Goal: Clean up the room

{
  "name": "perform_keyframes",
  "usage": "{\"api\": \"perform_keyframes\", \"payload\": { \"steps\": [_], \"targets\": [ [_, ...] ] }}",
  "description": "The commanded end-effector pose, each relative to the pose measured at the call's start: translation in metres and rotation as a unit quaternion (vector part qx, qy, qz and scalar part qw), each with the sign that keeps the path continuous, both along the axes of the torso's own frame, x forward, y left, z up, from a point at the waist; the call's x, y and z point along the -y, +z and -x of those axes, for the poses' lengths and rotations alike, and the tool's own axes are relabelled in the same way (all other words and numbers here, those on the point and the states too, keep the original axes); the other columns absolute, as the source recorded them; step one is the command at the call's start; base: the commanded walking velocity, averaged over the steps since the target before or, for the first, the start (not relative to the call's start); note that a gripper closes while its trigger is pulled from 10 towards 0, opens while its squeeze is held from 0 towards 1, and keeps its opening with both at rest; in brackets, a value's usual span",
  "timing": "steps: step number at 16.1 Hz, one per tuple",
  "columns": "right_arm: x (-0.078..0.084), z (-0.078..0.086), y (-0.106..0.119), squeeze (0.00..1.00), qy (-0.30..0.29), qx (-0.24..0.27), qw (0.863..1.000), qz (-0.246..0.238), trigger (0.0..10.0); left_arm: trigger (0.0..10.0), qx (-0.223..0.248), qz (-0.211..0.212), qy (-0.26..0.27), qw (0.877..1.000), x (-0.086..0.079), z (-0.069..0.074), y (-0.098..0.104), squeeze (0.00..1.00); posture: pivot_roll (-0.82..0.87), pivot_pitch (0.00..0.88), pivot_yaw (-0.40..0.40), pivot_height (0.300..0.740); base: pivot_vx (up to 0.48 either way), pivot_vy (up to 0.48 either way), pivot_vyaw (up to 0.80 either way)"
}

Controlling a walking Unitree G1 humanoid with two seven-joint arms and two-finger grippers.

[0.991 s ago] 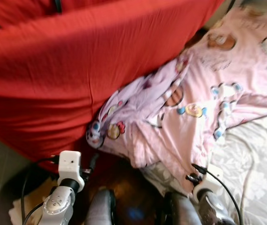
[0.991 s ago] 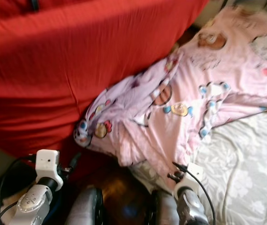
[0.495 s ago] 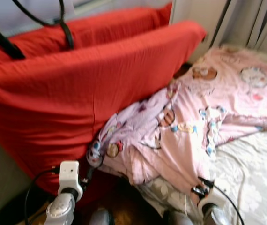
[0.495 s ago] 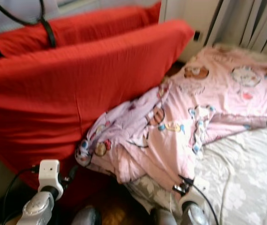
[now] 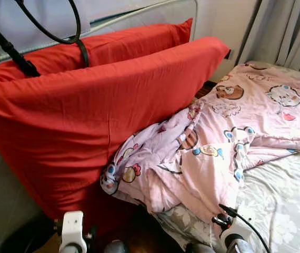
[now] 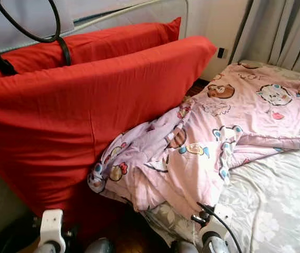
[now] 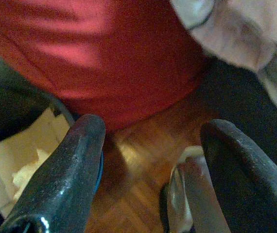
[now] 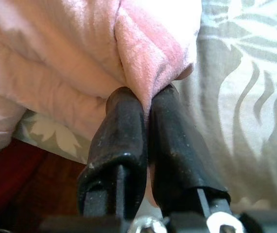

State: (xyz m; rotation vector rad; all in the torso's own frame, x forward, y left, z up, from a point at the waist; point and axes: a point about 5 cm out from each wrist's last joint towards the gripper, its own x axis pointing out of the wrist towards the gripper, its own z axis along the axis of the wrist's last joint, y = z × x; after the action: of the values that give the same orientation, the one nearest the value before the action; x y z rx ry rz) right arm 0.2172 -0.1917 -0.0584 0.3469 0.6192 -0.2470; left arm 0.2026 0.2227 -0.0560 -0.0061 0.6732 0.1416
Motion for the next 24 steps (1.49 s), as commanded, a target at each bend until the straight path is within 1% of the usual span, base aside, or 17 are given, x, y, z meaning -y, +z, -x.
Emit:
{"api": "perform_keyframes", "payload": {
  "steps": [1,2,3,5,6,7,8,11,14,24],
  "targets": [
    [-0.003,0.002,-0.002,0.00,0.036,-0.010,0.999,0.022,10.0,10.0,-0.013,-0.010,0.003,1.000,-0.003,0.004,-0.004,0.00,-0.01,0.000,0.014,0.661,0.000,0.000,0.00],
    [-0.005,0.004,-0.004,0.00,0.050,-0.019,0.998,0.030,10.0,10.0,-0.023,-0.010,0.014,1.000,-0.003,0.007,-0.007,0.00,-0.01,0.000,0.010,0.676,0.000,0.000,0.00],
    [-0.005,0.005,-0.005,0.00,0.051,-0.022,0.998,0.029,10.0,10.0,-0.029,-0.010,0.023,0.999,-0.002,0.008,-0.008,0.00,-0.01,0.000,0.007,0.686,0.000,0.000,0.00],
    [-0.005,0.012,-0.009,0.00,0.052,-0.041,0.997,0.030,10.0,10.0,-0.037,-0.009,0.017,0.999,0.002,0.011,-0.012,0.00,-0.02,0.000,0.006,0.706,0.000,0.000,0.00],
    [-0.003,0.015,-0.011,0.00,0.049,-0.048,0.997,0.030,10.0,10.0,-0.041,-0.008,0.024,0.999,0.003,0.013,-0.013,0.00,-0.01,0.000,0.004,0.716,0.000,0.000,0.00],
    [-0.003,0.018,-0.013,0.00,0.054,-0.056,0.996,0.033,10.0,10.0,-0.050,-0.002,0.042,0.998,0.002,0.017,-0.016,0.00,-0.02,0.000,0.002,0.731,0.000,0.000,0.00],
    [-0.002,0.020,-0.013,0.00,0.049,-0.058,0.997,0.033,10.0,10.0,-0.054,-0.002,0.042,0.998,0.002,0.019,-0.017,0.00,-0.02,0.000,0.003,0.740,0.000,0.000,0.00],
    [0.000,0.020,-0.014,0.00,0.055,-0.063,0.996,0.039,10.0,10.0,-0.064,-0.003,0.039,0.997,0.003,0.024,-0.020,0.00,-0.02,0.000,0.001,0.740,0.000,0.000,0.00],
    [-0.003,0.018,-0.013,0.00,0.067,-0.060,0.995,0.040,10.0,10.0,-0.071,-0.007,0.038,0.997,0.000,0.028,-0.021,0.00,-0.02,0.000,0.002,0.740,0.000,0.000,0.00],
    [-0.001,0.015,-0.011,0.00,0.054,-0.060,0.996,0.042,10.0,10.0,-0.068,0.004,0.037,0.997,0.007,0.028,-0.023,0.00,-0.02,0.000,-0.006,0.740,0.000,0.000,0.00]
  ]
}}
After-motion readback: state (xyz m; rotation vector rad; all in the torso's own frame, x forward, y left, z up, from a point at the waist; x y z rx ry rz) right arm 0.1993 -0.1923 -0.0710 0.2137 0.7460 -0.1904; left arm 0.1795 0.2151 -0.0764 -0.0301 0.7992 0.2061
